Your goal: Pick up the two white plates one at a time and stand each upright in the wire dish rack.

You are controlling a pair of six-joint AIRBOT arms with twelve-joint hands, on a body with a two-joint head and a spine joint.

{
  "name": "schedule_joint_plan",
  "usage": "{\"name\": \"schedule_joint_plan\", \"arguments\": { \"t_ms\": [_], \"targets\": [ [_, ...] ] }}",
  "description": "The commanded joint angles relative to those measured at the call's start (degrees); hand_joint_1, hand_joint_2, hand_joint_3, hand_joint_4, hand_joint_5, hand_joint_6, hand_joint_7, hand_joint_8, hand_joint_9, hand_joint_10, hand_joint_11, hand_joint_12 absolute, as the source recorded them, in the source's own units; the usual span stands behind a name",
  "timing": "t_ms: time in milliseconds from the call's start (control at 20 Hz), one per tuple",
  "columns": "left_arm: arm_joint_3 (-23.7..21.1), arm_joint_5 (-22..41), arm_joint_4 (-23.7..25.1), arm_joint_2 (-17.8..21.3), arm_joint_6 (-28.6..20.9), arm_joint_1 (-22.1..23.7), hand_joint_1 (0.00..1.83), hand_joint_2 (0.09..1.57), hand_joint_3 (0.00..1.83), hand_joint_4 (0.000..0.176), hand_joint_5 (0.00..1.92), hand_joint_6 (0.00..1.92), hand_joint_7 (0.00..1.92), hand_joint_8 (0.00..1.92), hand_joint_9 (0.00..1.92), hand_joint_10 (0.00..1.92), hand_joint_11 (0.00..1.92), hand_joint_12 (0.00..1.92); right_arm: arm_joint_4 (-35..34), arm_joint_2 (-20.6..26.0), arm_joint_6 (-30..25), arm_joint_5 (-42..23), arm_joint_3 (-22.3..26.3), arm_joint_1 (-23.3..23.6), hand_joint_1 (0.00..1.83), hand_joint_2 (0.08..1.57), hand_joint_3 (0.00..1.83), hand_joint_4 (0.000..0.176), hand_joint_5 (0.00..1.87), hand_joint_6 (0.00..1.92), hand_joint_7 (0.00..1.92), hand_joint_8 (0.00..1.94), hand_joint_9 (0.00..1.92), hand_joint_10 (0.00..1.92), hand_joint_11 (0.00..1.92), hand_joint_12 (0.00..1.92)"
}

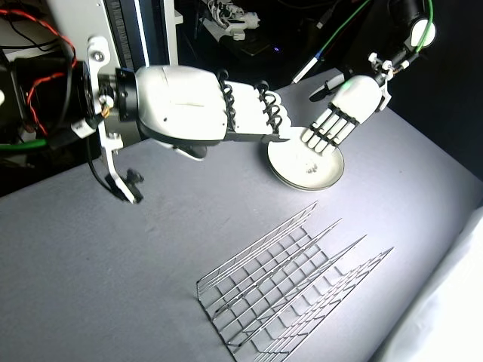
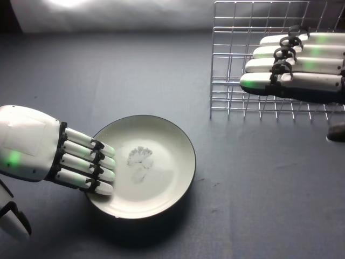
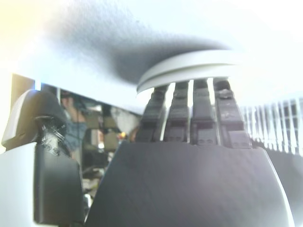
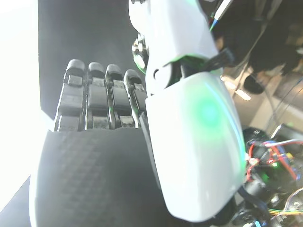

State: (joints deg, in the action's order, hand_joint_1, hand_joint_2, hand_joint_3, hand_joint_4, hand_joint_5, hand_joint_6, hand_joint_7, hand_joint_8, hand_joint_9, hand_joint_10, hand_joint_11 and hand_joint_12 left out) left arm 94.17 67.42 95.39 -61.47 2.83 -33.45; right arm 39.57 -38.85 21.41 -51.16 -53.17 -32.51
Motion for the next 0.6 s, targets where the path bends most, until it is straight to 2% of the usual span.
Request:
{"name": "schedule_joint_plan", "arguments": {
  "t_ms": [0,100,250,300,350,500,550],
  "targets": [
    [0.6,1.8,-2.7,-0.2,0.2,-0.2,0.0,1.09,0.0,0.0,0.01,0.0,0.0,0.0,0.0,0.0,0.0,0.0,-2.6,0.1,0.3,-7.0,-0.3,0.4,1.48,0.99,0.0,0.0,0.0,0.0,0.0,0.0,0.0,0.0,0.02,0.01],
    [0.9,1.2,-1.8,-0.5,0.7,-0.2,0.0,1.1,0.0,0.0,0.07,0.01,0.06,0.01,0.04,0.01,0.03,0.02,-2.4,-0.8,0.3,-7.4,-0.9,0.4,1.48,1.0,0.0,0.0,0.0,0.0,0.0,0.0,0.0,0.0,0.01,0.01],
    [0.8,1.0,-1.0,-0.7,1.5,-0.6,0.0,1.1,0.0,0.0,0.0,0.0,0.0,0.0,0.0,0.0,0.0,0.0,0.8,-1.7,0.4,-7.1,-0.9,0.5,1.51,1.01,0.01,0.0,0.0,0.0,0.0,0.0,0.0,0.0,0.07,0.04],
    [0.4,1.0,-0.9,-0.8,1.6,-0.7,0.0,1.09,0.0,0.0,0.0,0.0,0.0,0.0,0.0,0.0,0.0,0.0,1.2,-2.0,0.4,-7.2,-0.8,0.4,1.51,1.01,0.0,0.0,0.01,0.0,0.0,0.0,0.0,0.0,0.01,0.22],
    [0.0,0.8,-0.9,-0.9,1.7,-0.8,0.0,1.1,0.0,0.0,0.0,0.0,0.0,0.0,0.0,0.0,0.0,0.0,1.2,-2.1,0.4,-7.2,-0.9,0.4,1.5,1.02,0.0,0.0,0.02,0.0,0.01,0.0,0.0,0.0,0.0,0.3],
    [-1.9,-0.6,-1.1,-1.6,2.4,-0.9,0.0,1.09,0.0,0.0,0.0,0.0,0.0,0.0,0.0,0.0,0.0,0.0,1.4,-2.4,0.2,-6.8,-0.9,1.7,1.49,1.02,0.0,0.0,0.06,0.01,0.04,0.0,0.02,0.0,0.0,0.37],
    [-2.6,-1.0,-1.3,-1.8,2.8,-1.0,0.0,1.1,0.0,0.0,0.02,0.01,0.01,0.0,0.0,0.0,0.0,0.0,1.5,-2.7,0.3,-6.1,-0.9,1.9,1.48,1.02,0.0,0.0,0.05,0.0,0.04,0.0,0.02,0.0,0.0,0.34]
  ]
}}
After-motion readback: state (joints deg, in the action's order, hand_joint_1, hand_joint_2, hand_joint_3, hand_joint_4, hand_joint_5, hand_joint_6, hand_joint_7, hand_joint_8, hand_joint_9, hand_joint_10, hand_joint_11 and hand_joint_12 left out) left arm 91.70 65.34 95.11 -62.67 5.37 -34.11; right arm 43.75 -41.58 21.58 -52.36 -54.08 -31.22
